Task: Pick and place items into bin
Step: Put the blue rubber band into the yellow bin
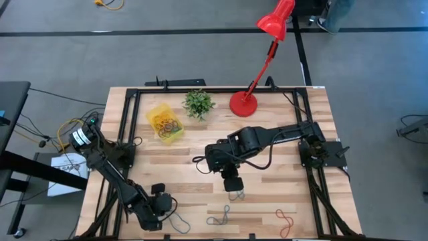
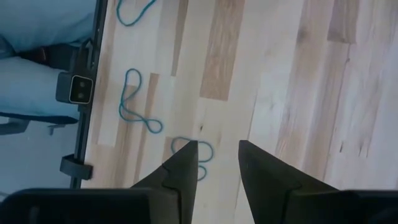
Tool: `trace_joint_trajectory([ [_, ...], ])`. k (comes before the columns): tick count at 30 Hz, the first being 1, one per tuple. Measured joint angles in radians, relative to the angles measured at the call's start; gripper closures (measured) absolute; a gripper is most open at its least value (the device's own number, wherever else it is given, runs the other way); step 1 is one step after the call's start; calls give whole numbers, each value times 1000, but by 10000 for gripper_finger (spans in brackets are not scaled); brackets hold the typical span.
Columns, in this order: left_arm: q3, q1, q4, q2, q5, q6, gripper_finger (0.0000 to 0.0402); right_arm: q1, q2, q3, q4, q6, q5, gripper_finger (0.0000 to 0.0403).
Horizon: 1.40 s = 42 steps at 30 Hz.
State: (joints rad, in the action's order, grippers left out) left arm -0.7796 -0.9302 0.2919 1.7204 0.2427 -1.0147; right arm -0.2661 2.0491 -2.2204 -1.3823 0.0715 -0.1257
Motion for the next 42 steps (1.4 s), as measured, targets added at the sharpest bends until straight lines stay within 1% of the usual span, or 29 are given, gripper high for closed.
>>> trace_joint_trajectory([
  [2,-31,2,55,2,27,-1,395,0,0,0,0,0,0,294],
  [4,-82,13,177,-10,60,9,400,0,0,0,4,0,0,294],
  [6,-141,31,415,-35,145,-11,401,0,0,0,9,8,0,294],
  [9,-277,48,672,-82,304,-78,401,0,0,0,13,34,0,294],
  [12,-352,65,1022,-122,438,-150,401,0,0,0,16,35,1,294],
  [14,-397,85,1138,-165,526,-199,401,-1,0,0,29,35,1,294],
  [15,-409,101,1225,-191,569,-226,401,-1,0,0,35,36,2,294],
  [16,-410,123,1295,-212,591,-243,401,-3,0,0,38,39,2,294],
  [17,-408,145,1310,-232,615,-251,401,-5,0,0,39,45,2,294],
  [19,-391,203,1253,-290,672,-185,401,-8,0,0,50,61,4,294],
  [22,-355,326,1239,-377,723,-80,401,-13,0,0,60,61,11,294],
  [26,-285,525,1259,-438,731,-65,401,-19,0,0,71,61,26,294],
  [28,-233,611,1226,-462,732,-31,401,-25,0,0,77,61,27,294],
  [30,-178,680,1137,-470,712,49,401,-31,0,0,86,60,27,294],
  [33,-95,753,976,-486,686,195,401,-42,0,0,90,60,32,294],
  [35,-46,796,851,-487,657,290,401,-51,0,0,100,60,69,294],
  [38,4,858,686,-492,641,411,401,-66,0,0,119,67,121,294],
  [40,23,902,608,-495,620,474,401,-75,0,0,126,79,139,294],
  [42,33,946,541,-497,551,525,401,-84,0,0,126,88,157,294],
])
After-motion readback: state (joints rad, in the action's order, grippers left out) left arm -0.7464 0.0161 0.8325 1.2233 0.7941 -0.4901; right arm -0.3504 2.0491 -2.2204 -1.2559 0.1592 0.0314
